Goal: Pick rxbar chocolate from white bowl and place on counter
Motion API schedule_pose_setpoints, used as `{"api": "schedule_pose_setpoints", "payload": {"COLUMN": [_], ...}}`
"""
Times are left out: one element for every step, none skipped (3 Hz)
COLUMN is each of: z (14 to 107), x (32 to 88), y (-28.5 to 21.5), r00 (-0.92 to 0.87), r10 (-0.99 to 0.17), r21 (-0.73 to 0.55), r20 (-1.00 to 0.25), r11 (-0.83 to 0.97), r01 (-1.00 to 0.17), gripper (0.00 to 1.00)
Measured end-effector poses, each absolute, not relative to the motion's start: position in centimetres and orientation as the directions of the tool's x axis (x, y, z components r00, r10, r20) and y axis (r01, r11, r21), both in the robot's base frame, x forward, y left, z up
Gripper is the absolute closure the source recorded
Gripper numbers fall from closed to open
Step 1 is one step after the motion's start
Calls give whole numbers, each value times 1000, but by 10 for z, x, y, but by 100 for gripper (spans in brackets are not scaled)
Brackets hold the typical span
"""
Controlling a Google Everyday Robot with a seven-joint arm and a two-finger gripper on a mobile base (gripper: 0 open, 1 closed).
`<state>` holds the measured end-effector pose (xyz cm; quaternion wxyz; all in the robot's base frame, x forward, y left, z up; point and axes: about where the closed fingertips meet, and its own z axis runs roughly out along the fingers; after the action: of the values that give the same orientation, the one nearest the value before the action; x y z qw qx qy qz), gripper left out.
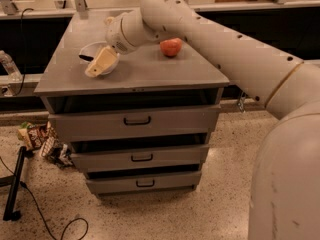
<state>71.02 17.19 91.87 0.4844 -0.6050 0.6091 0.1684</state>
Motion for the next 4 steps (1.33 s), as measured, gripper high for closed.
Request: {"api": "schedule_pose_setpoints", "payload": {"z": [914, 910, 905, 899], "x": [716, 723, 731, 737], "y": [188, 204, 214, 210], "r00": [216, 226, 227, 207], "r10": [-560, -547, -540, -546], "r21": [-383, -386, -387, -383], "r20": [-800, -806, -810, -812], "r11": [199, 194, 203, 231], "r01": [-902, -902, -899, -894], "gripper": [1, 14, 16, 7]}}
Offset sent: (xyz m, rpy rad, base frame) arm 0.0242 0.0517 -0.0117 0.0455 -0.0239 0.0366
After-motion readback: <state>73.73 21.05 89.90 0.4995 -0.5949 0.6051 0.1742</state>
